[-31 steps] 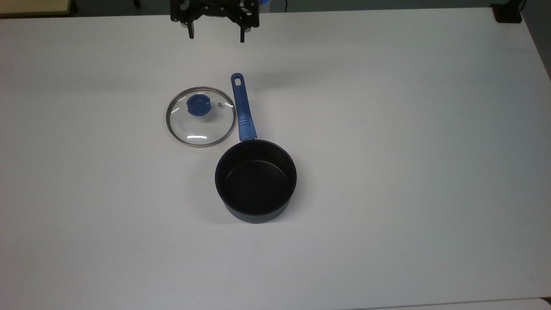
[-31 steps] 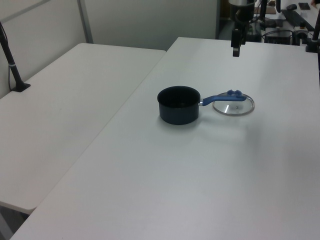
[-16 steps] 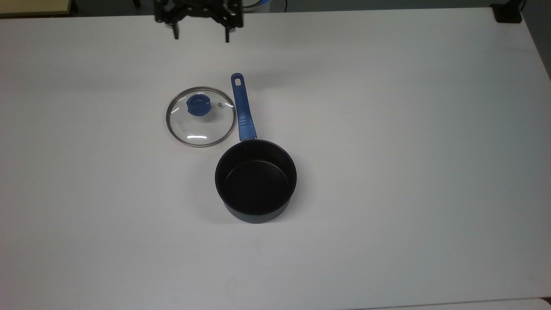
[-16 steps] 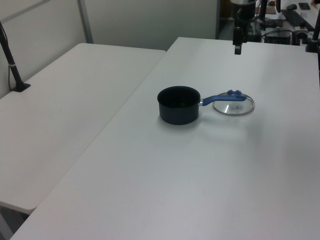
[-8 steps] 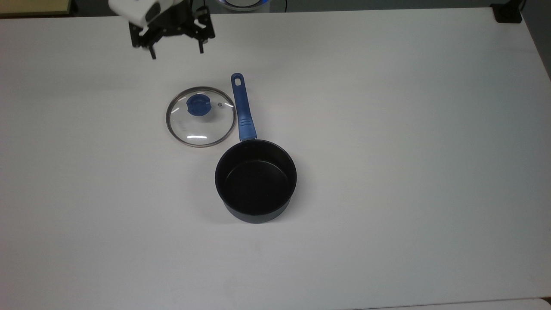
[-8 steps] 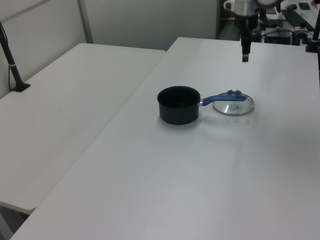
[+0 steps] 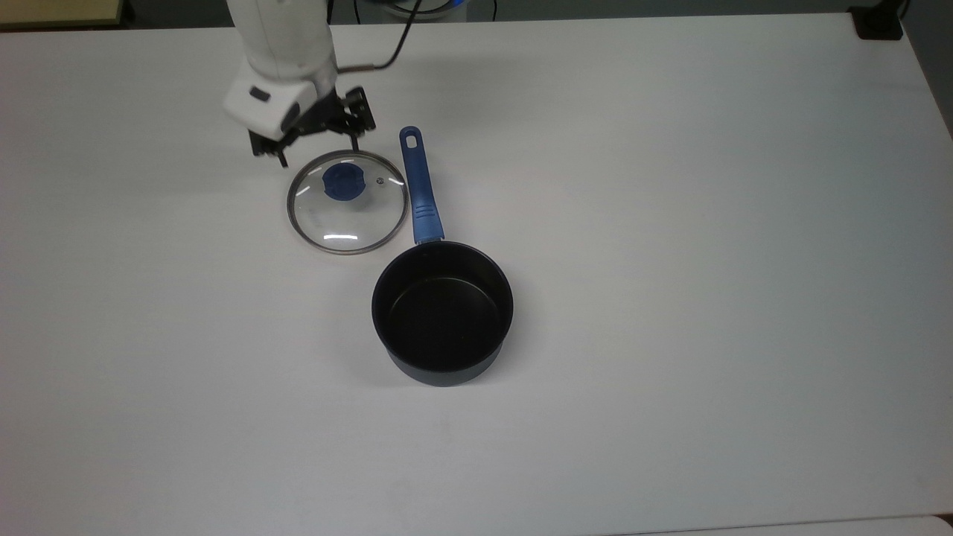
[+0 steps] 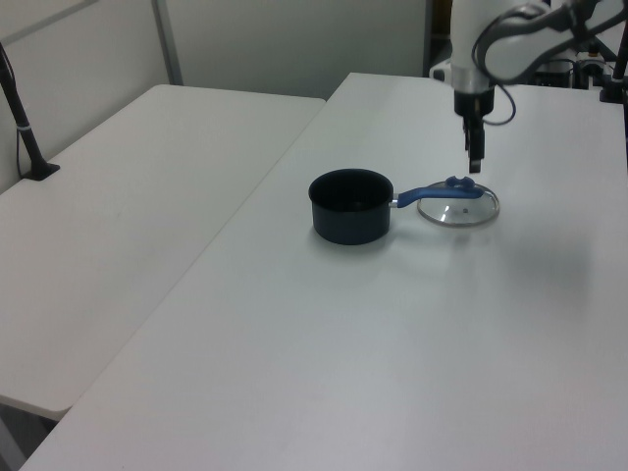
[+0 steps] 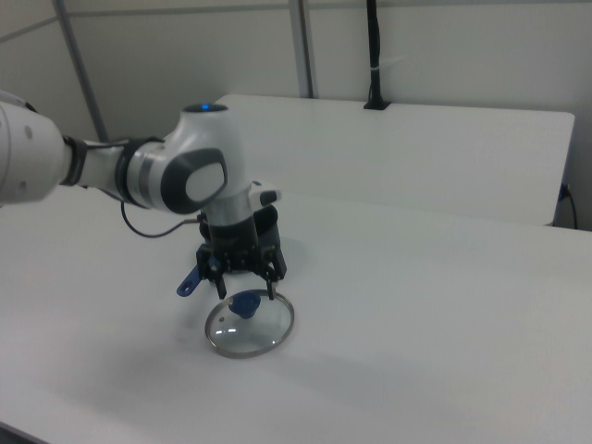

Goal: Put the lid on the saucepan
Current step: 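Lower the gripper onto the blue knob and close on it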

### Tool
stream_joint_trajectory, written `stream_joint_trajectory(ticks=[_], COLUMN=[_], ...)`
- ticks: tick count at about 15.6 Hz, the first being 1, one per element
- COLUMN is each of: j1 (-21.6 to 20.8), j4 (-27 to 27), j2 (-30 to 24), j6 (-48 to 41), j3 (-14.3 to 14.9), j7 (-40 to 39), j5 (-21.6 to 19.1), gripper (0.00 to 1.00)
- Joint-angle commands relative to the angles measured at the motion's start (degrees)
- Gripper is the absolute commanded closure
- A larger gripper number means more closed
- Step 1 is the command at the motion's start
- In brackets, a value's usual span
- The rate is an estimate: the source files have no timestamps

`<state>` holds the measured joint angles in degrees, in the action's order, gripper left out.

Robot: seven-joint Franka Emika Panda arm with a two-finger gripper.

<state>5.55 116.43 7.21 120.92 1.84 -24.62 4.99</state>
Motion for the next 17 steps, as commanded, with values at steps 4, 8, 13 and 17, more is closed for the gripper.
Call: stream_joint_trajectory(ticks=[4, 8, 13, 17], j1=[-0.9, -1.9, -2.5, -2.5], j4=[2.0, 1.9, 2.0, 2.0], j2=[1.8, 3.1, 3.2, 3.5], j6=[5.0, 7.0, 7.5, 7.4], j3=[-0.3, -0.3, -0.3, -0.3], j7=[-0.5, 0.2, 0.2, 0.9], j5=[-1.6, -3.5, -3.5, -3.5], gripper=[0.0, 0.0, 0.18, 0.29])
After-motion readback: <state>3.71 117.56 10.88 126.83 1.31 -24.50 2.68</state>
